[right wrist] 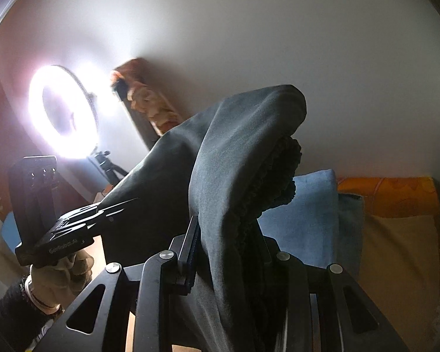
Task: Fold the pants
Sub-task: 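Lift the trousers with the left tool and fold them over onto themselves, then lower the folded trousers onto the bed and open the left tool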
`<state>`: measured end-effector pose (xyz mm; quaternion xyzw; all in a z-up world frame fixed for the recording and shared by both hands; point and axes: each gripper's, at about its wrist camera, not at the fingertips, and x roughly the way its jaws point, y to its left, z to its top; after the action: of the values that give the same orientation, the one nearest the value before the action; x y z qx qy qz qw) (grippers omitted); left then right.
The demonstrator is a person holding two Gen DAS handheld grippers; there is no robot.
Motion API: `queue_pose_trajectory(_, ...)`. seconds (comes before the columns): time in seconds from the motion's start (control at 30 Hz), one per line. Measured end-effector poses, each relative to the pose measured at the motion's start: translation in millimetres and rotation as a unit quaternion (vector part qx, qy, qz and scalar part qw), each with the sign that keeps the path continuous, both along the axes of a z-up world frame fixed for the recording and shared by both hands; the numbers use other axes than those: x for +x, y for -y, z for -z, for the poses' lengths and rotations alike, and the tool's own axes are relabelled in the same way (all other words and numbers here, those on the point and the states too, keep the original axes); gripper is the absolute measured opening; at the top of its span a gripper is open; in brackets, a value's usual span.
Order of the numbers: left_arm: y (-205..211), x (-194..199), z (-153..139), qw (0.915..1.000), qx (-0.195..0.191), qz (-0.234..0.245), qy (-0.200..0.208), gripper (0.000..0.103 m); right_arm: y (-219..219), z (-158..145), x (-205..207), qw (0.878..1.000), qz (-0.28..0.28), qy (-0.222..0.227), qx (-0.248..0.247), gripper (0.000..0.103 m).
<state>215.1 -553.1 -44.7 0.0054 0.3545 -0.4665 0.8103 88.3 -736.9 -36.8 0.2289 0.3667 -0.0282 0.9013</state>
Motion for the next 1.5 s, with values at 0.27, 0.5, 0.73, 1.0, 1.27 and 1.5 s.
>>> queue_pose_trajectory(0.27,21.8,14.7,38.0,0.9993,0.03,0.001,-0.02,0.007,25.6,45.2,17.8,0.999,0.013,-0.046,0.003,0.031)
queue_pose_trajectory(0.5,26.7,18.7,49.0,0.9977,0.063,-0.021,-0.015,0.014,45.8,68.2,18.5,0.996,0.04,-0.078,-0.003,0.032)
queue_pose_trajectory(0.73,11.8,12.4,39.5,0.9958,0.083,-0.038,0.008,0.016,43.0,62.3,18.9,0.989,0.085,-0.107,-0.049,0.053)
queue_pose_trajectory(1.0,-17.4,16.3,31.9,0.9956,0.073,-0.058,-0.004,0.023,34.6,33.6,-2.1,0.977,0.138,-0.118,-0.111,0.054)
queue_pose_trajectory(1.27,-52.6,0.1,24.1,0.9959,0.064,-0.063,-0.011,0.023,0.2,7.7,-32.1,0.977,0.136,-0.089,-0.139,0.054)
queue_pose_trajectory(1.5,-73.7,-34.4,8.2,0.9975,0.047,-0.052,-0.005,0.041,-33.0,-7.3,-62.1,0.98,0.131,-0.068,-0.133,0.057)
